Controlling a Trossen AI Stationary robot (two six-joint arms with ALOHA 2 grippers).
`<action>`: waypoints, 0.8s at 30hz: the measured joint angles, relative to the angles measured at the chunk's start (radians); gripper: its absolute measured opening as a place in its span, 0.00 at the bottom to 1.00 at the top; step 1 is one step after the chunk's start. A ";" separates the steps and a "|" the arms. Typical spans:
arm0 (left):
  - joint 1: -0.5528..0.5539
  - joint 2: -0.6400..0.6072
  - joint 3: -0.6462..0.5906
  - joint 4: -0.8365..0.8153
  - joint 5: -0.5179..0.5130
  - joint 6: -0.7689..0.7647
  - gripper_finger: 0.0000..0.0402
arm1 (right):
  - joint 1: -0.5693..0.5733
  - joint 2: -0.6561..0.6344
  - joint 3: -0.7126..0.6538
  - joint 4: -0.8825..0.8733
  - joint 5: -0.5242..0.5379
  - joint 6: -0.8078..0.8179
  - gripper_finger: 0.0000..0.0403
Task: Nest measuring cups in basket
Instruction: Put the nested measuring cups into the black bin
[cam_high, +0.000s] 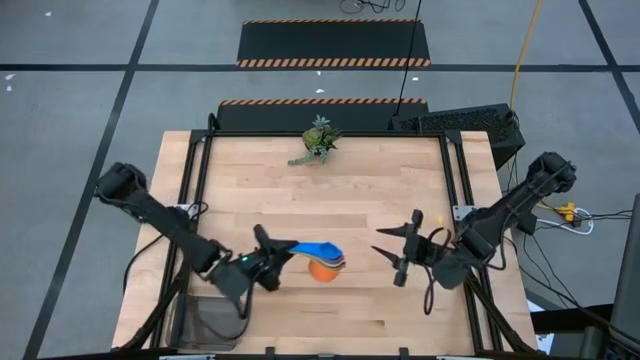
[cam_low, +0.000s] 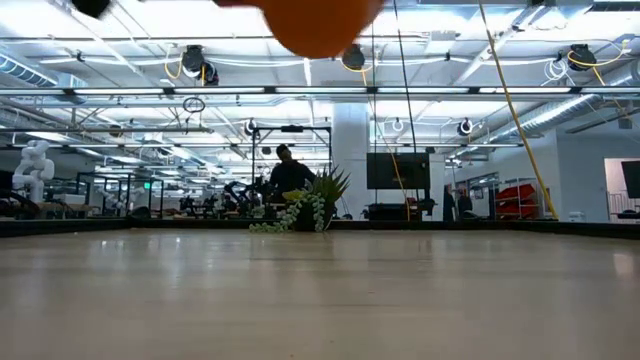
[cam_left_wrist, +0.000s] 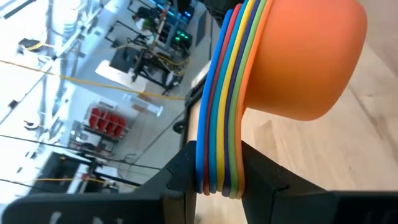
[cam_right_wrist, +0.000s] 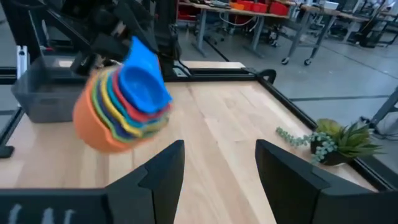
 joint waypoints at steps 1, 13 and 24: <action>-0.024 -0.009 0.000 -0.013 -0.025 0.000 0.22 | 0.010 0.000 0.000 -0.001 0.013 0.005 0.48; -0.285 -0.043 0.000 -0.066 -0.167 0.009 0.22 | 0.062 0.068 -0.058 0.146 0.017 0.119 0.48; -0.525 -0.091 0.000 -0.307 -0.164 0.040 0.22 | 0.053 0.236 -0.190 0.803 0.016 0.026 0.48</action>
